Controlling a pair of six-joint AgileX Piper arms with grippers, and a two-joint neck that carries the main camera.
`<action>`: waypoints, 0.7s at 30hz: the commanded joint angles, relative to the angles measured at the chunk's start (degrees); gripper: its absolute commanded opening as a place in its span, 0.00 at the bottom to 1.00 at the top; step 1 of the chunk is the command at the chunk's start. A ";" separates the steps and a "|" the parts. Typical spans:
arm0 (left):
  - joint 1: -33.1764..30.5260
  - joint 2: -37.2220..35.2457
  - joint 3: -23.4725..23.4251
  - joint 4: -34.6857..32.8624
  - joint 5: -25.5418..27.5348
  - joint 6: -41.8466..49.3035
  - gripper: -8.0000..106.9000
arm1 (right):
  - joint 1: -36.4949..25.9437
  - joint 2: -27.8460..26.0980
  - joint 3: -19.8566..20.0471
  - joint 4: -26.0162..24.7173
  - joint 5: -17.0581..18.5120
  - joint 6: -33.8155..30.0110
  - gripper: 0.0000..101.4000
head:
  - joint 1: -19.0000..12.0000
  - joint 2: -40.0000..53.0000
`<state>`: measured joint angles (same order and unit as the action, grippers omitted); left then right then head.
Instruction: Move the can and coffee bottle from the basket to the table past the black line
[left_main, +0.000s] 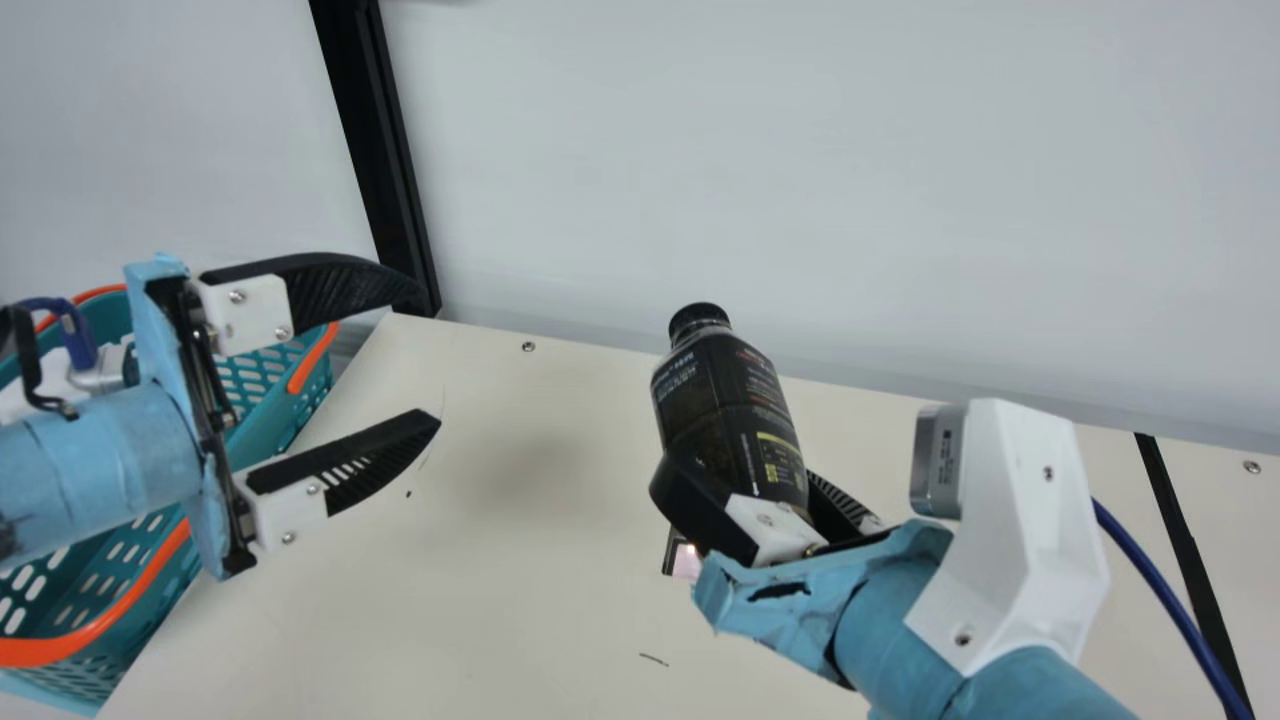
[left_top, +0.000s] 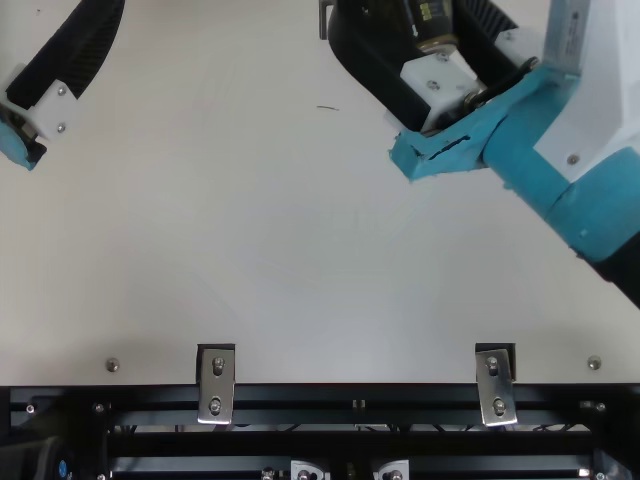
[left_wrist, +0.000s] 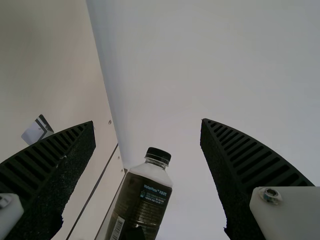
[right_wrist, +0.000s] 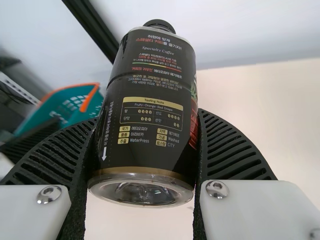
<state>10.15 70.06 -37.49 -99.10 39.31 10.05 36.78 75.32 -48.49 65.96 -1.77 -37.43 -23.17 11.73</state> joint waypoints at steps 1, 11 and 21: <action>0.00 0.00 0.00 0.00 0.00 0.00 0.85 | -0.24 0.54 0.17 -3.87 -1.30 -1.37 0.00 | -1.83 -0.19; 0.00 0.00 0.00 0.00 0.00 0.00 0.85 | -0.25 3.10 0.77 -11.62 -5.21 -5.79 0.00 | -1.83 -0.19; 0.00 0.00 0.00 0.00 0.00 0.00 0.85 | -0.50 7.22 0.00 -14.59 -7.11 -8.25 0.00 | -1.83 -0.19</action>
<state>10.15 70.06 -37.49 -99.10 39.31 10.05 36.35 82.19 -48.32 51.62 -8.59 -45.60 -23.17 11.73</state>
